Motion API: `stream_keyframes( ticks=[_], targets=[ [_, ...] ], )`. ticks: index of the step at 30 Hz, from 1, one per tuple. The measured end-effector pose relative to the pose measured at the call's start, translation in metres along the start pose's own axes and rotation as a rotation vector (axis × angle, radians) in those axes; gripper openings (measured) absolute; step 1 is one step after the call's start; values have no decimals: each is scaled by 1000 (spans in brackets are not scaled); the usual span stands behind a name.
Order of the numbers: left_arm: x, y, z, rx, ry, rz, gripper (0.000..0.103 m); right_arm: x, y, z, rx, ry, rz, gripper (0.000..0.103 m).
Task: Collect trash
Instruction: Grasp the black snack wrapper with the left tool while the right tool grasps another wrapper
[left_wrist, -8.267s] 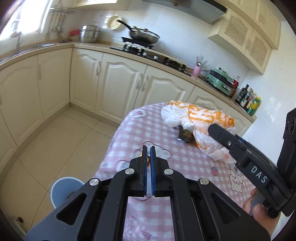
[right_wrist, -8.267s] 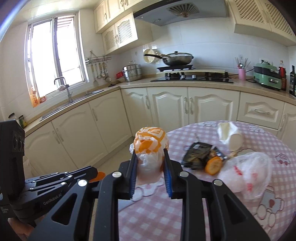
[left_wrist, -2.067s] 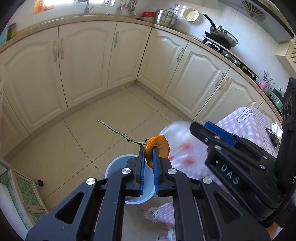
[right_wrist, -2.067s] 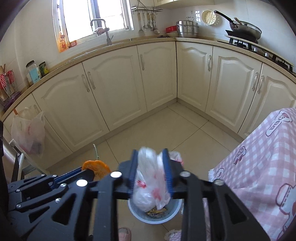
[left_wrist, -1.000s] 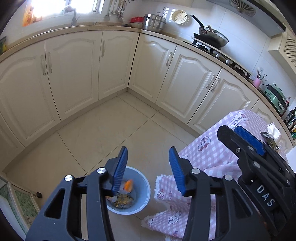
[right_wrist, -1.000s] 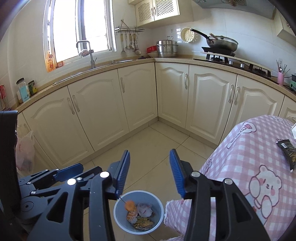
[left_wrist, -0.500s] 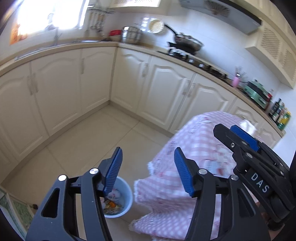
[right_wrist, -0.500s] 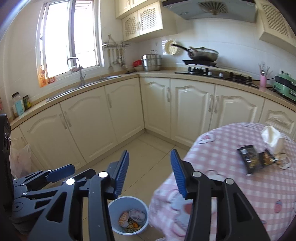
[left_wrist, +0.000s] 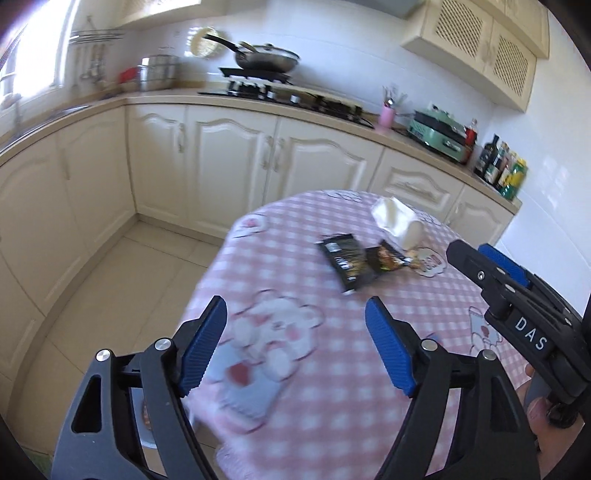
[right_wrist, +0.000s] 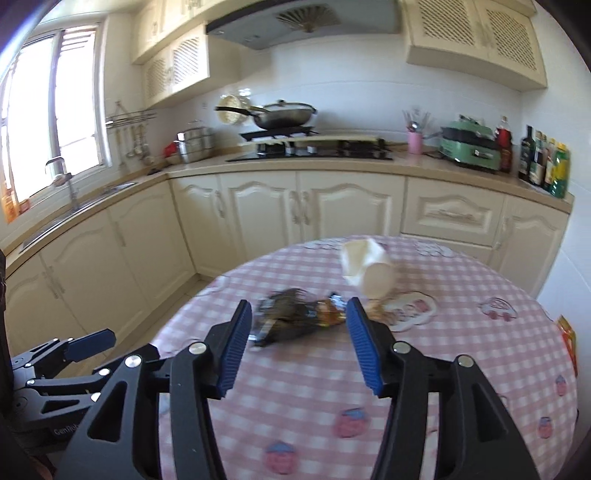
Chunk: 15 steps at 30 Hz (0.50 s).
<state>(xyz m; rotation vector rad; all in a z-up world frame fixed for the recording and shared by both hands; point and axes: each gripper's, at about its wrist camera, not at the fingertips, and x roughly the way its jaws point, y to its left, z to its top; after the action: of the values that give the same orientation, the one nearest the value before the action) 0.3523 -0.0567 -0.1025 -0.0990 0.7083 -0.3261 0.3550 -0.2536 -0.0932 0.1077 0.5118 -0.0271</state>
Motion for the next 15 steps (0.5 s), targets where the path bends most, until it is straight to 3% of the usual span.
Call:
stream_keyframes(
  ticks=[8, 15],
  targets=[
    [56, -38, 16, 16, 91, -31, 75, 32, -62, 3, 91, 72, -38, 53],
    [107, -54, 24, 31, 175, -19, 74, 68, -75, 3, 132, 137, -7, 53]
  ],
)
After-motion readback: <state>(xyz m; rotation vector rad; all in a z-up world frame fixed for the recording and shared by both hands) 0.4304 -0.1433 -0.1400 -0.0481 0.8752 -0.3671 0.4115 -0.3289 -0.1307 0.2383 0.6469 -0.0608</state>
